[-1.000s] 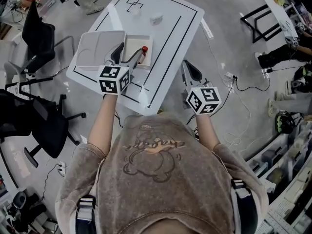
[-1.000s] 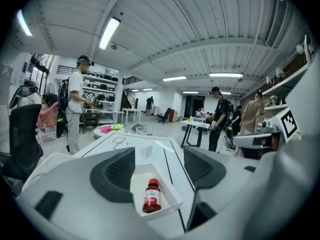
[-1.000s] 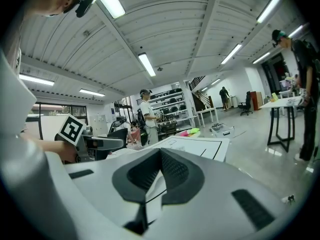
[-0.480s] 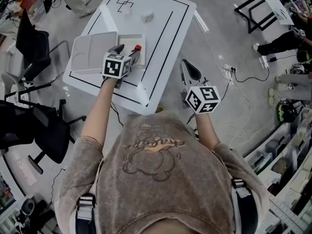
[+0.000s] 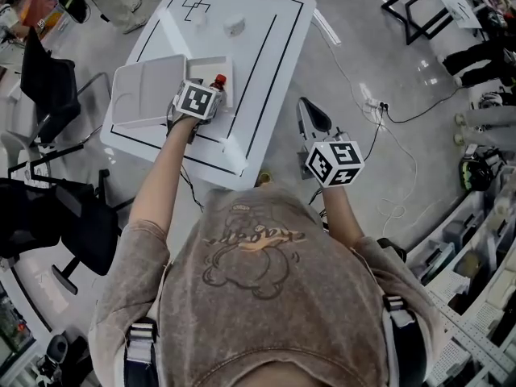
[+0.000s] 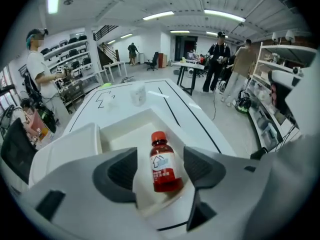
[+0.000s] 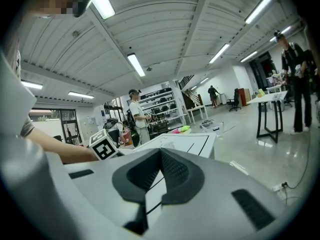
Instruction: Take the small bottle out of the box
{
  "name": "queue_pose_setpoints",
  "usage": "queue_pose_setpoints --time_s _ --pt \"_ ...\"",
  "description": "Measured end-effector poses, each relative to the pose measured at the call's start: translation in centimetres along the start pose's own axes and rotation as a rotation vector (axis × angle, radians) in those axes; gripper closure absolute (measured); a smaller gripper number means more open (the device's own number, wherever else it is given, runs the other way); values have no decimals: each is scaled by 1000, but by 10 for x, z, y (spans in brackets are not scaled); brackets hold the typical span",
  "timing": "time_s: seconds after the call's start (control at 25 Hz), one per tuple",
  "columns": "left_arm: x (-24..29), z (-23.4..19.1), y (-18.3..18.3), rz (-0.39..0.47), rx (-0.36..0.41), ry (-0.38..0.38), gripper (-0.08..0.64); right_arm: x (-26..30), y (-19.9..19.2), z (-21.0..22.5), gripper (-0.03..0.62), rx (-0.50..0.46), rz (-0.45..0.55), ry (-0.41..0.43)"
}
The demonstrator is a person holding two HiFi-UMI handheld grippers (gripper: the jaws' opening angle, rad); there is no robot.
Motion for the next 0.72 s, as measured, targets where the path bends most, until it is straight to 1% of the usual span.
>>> queue_pose_setpoints --time_s 0.08,0.12,0.32,0.52,0.64,0.72 --pt "1 -5 4 -27 35 28 265 -1 0 1 595 5 3 -2" --pt "2 -5 5 -42 42 26 265 -2 1 2 595 7 5 -4" --pt "12 7 3 -122 41 -52 278 -8 -1 10 595 22 13 -28" --pt "24 3 0 -186 96 -41 290 -13 -4 18 595 36 15 -51" --pt "29 4 0 -215 111 -55 291 -15 -5 22 595 43 15 -64" --pt "30 8 0 -234 118 -81 306 -17 -5 23 595 46 15 -70"
Point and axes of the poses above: the fingertips, and each gripper's own axes: x forward along the fingers, z to its right, y out of its top, the point moved 2 cm from there along -x, backward along the fingers, and after that the axes turned 3 degrees about x, right-handed, at the moved point
